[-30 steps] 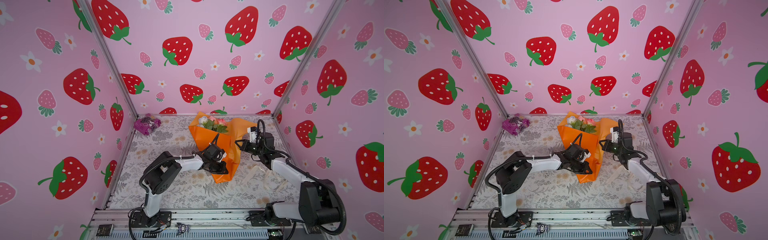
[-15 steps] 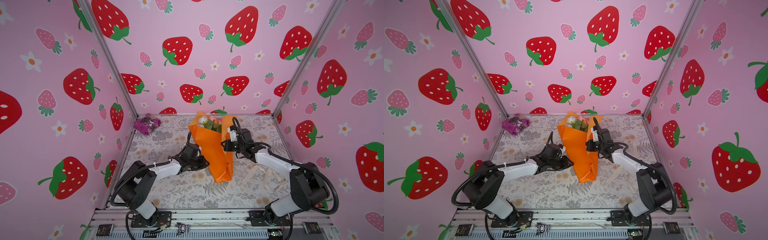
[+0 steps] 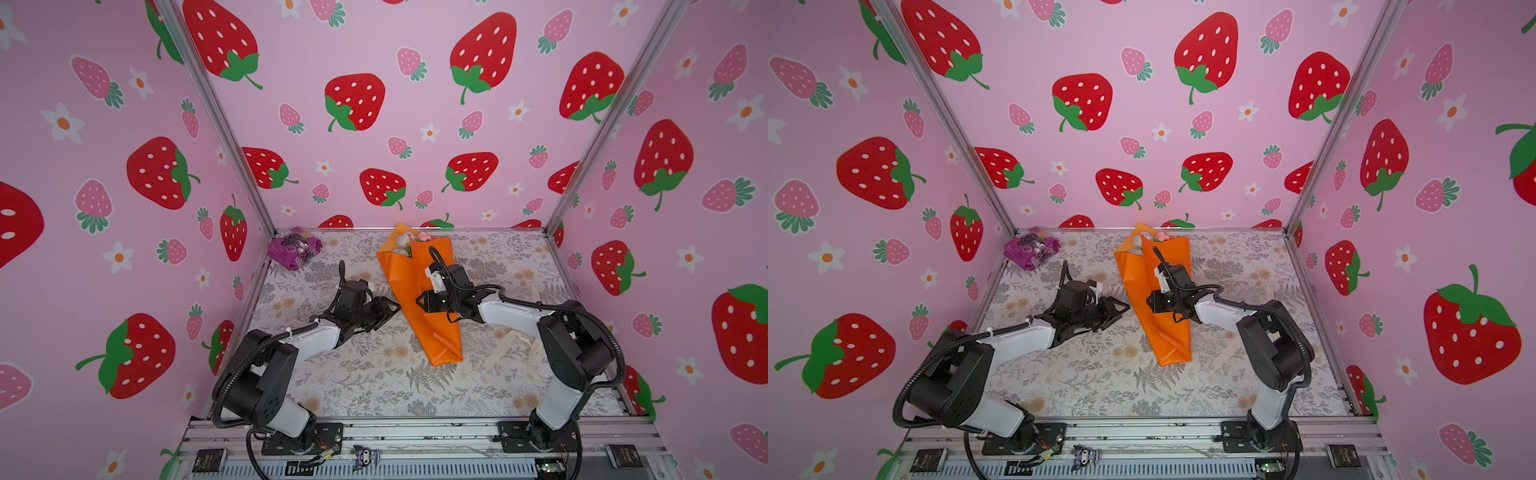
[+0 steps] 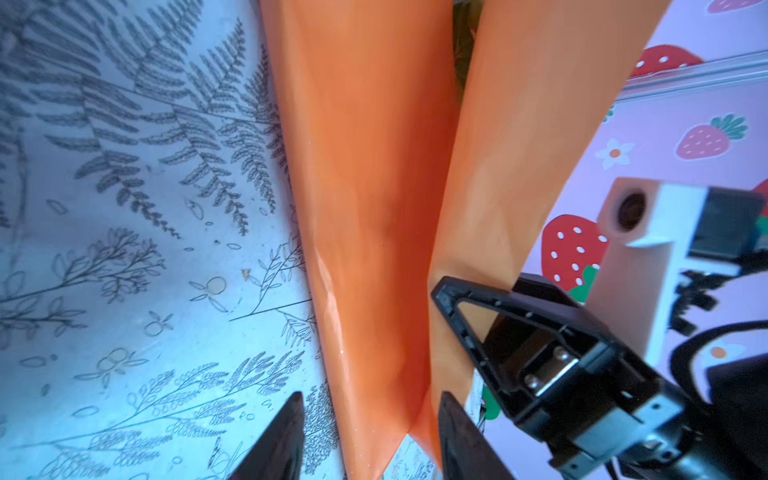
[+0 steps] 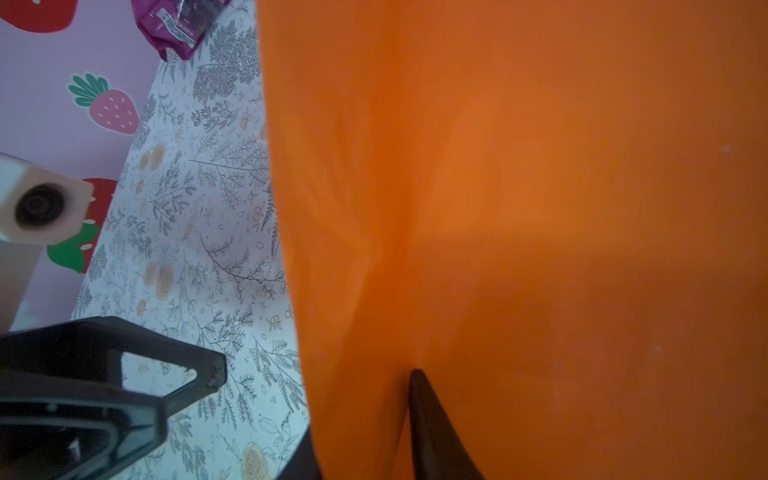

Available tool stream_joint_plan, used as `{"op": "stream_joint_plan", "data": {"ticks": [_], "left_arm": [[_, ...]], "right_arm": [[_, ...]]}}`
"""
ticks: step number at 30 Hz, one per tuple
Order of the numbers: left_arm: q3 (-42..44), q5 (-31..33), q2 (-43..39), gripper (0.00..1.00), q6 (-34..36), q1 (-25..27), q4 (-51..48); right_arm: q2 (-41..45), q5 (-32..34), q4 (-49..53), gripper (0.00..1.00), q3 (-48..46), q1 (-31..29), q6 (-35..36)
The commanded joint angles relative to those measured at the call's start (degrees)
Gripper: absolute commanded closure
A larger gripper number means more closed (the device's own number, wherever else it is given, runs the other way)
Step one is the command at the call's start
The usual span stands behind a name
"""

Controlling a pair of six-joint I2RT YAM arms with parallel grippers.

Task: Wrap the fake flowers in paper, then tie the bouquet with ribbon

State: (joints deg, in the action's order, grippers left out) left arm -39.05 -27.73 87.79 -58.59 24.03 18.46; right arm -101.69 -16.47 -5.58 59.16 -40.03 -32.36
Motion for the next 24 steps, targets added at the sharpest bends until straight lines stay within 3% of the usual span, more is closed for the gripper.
{"op": "stream_joint_plan", "data": {"ticks": [1,4,14,24], "left_arm": [[-2.04,-4.82,2.1,0.41,-2.21,-0.37,4.64],[-4.41,-5.89,4.2,0.39,-2.5,-0.36,5.63],[-11.56,-5.25,12.05,0.34,-2.14,-1.17,4.38],[-13.18,-6.67,18.46,0.46,-4.78,-0.26,6.36]], "right_arm": [[-0.19,-4.52,-6.01,0.64,-2.49,-0.44,-2.66],[0.13,-6.46,-10.1,0.55,-4.59,-0.37,-4.24],[-0.54,-9.15,-16.37,0.52,-9.48,-0.32,-6.98],[-0.03,-9.94,-18.84,0.52,-11.25,-0.39,-8.4]]}}
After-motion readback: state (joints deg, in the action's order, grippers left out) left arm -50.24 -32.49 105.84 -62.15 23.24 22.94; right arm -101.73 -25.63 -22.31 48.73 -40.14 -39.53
